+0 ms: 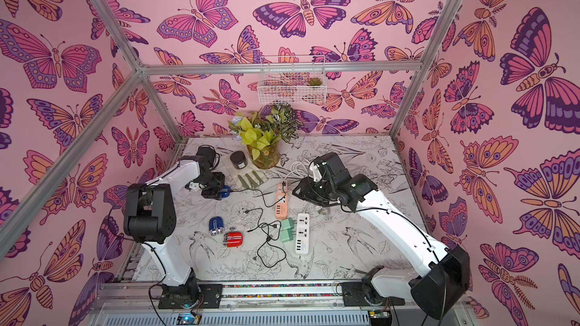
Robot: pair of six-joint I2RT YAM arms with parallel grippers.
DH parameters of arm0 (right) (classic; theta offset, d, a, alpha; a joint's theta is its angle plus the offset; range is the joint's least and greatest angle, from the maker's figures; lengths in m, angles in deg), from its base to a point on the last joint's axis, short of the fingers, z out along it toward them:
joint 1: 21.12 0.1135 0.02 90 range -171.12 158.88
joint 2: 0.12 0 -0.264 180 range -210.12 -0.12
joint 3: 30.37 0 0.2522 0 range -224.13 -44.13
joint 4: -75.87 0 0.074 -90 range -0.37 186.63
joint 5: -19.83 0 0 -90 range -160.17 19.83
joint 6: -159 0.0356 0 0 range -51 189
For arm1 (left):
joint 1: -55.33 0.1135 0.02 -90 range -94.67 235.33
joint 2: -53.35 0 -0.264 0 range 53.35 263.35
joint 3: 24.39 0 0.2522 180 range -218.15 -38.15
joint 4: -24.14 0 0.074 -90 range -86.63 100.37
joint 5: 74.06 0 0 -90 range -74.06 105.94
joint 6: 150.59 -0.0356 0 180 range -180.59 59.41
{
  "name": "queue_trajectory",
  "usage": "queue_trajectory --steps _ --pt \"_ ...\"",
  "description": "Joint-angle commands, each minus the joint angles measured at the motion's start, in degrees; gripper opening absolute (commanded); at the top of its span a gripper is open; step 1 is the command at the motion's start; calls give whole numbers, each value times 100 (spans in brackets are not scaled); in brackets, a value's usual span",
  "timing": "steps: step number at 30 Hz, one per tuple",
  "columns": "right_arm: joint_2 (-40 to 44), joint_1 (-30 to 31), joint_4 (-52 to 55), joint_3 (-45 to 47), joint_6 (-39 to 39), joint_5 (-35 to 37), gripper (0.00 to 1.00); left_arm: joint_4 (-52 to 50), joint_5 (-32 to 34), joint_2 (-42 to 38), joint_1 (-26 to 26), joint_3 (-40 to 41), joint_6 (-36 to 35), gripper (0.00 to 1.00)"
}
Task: Charge the electric shaver
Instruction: Place the electric shaver at the center of the board.
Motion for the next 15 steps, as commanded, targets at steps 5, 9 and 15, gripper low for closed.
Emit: queue_trajectory --steps 5,9,15 --pt "115 -7 340 369 -236 255 45 31 271 315 68 54 -221 8" --pt "99 54 275 465 -172 325 43 -184 242 473 77 15 -309 30" --pt "86 152 244 457 -83 441 43 -420 231 481 77 59 -382 58"
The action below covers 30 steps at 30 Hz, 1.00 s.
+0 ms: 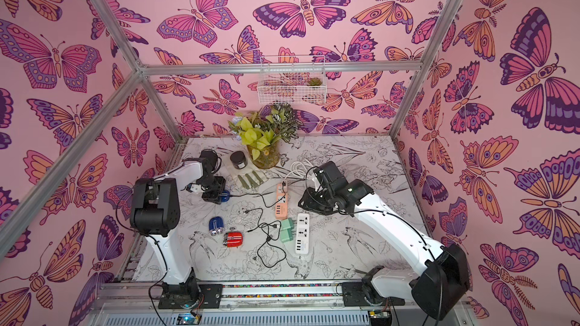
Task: Charge the electric shaver
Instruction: Place the electric shaver at the center of the board.
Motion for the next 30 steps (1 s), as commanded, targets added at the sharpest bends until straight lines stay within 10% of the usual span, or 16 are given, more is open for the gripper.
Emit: queue_trajectory --steps 1,12,30 --pt "70 70 19 0 53 168 43 -372 74 63 42 58 -139 60" --pt "-49 154 -95 -62 -53 151 42 -425 -79 -373 68 56 -378 81" --pt "-1067 1355 -703 -327 -459 580 33 -882 -773 -1777 -530 273 -847 72"
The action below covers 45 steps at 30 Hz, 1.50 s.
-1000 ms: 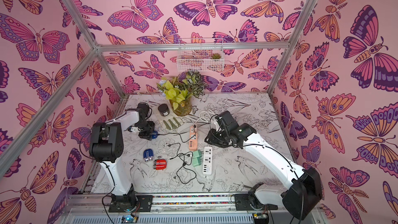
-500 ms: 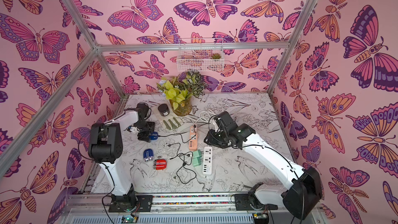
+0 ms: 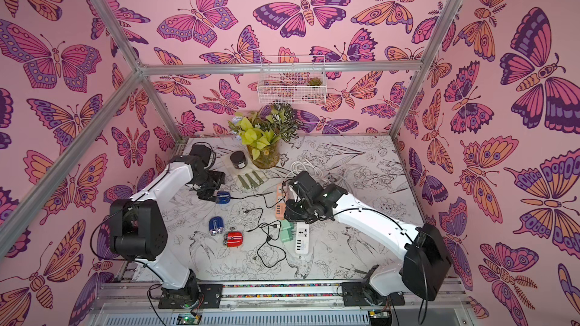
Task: Charge the electric shaver
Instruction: Place the electric shaver at the center of the board, then pick up the charging cable from the center of the board.
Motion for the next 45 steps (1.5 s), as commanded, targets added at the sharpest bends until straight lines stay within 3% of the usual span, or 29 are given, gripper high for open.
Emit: queue_trajectory --steps 1,8,17,26,32,38,45 --pt "-222 163 -260 -244 -10 163 33 -364 -229 -244 -345 51 -360 73" --pt "-620 478 -415 -402 431 392 32 -430 -552 -937 -973 636 -399 66" --pt "-441 556 -482 -238 722 644 27 -401 -906 -1528 -1276 1210 -397 55" --pt "-637 516 -725 -95 219 -212 25 -360 -492 -2320 -1869 2009 1150 39" --pt "-481 429 -942 141 -73 -519 24 -358 -244 -2376 -2518 2220 2275 32" --pt "-231 327 -764 147 -329 -483 23 -280 -482 -2374 -2832 2443 3199 29" --pt "457 301 -1027 714 107 187 23 -251 -970 -1984 -2926 2090 3334 26"
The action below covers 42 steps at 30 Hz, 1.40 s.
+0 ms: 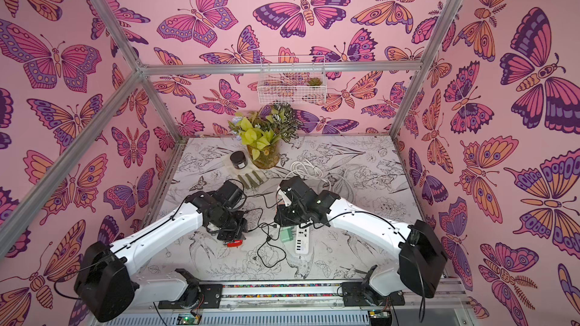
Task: Charge the electric shaver
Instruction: Pick up the charging cable from the center of the board.
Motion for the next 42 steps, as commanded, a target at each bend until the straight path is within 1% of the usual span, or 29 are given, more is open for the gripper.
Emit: queue_trajectory --steps 1,4,11,12,15,20,25,38,40,42 --pt "350 -57 -95 396 248 451 23 58 -322 312 -129 -146 373 26" --pt "560 -115 -39 554 299 501 23 397 -488 526 -225 -128 695 25" --pt "762 -124 88 757 218 459 23 717 -362 1054 -286 -374 1153 25" --pt "804 -122 99 784 205 448 23 807 -340 1143 -287 -379 1208 26" --pt "911 -139 156 815 144 464 23 1300 -295 1348 -286 -296 1453 33" --pt "988 -208 237 833 95 467 23 1654 -152 1696 -252 -293 1543 40" --pt "991 -281 231 826 103 431 22 1911 -261 2091 -227 -270 1516 40" --pt "870 -324 178 841 156 284 22 2272 -189 2375 -95 -183 1442 36" --pt "837 -330 165 834 148 259 22 2278 -218 2399 -93 -181 1415 33" --pt "811 -338 160 833 143 247 22 2280 -220 2394 -94 -172 1396 28"
